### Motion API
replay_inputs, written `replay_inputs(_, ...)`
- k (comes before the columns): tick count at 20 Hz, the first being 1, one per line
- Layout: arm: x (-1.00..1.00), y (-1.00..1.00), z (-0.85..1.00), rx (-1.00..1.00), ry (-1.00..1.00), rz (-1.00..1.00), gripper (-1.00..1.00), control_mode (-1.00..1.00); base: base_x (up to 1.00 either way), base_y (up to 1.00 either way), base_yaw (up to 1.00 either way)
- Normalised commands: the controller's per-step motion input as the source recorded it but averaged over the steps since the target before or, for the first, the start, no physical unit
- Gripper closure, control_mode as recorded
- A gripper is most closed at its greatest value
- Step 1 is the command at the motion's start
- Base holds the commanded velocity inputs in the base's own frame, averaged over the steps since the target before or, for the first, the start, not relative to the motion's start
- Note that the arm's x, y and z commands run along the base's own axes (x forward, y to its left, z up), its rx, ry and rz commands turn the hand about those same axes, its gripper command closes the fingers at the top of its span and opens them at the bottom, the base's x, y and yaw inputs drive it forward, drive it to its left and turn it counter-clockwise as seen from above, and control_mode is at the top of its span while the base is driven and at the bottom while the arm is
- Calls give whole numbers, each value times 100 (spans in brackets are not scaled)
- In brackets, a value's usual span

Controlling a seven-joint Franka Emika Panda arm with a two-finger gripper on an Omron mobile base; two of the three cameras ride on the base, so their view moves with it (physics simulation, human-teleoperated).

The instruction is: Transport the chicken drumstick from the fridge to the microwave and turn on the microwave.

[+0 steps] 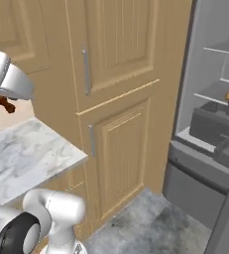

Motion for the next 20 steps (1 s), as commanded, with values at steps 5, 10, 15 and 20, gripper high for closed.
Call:
replay_inputs(5,0,0,0,0,0,0,100,100,-71,12,53)
replay_inputs(10,0,0,0,0,0,0,100,100,-75,21,47)
replay_inputs(15,0,0,0,0,0,0,100,100,-71,28,39)
replay_inputs(20,0,0,0,0,0,0,100,100,-72,34,33)
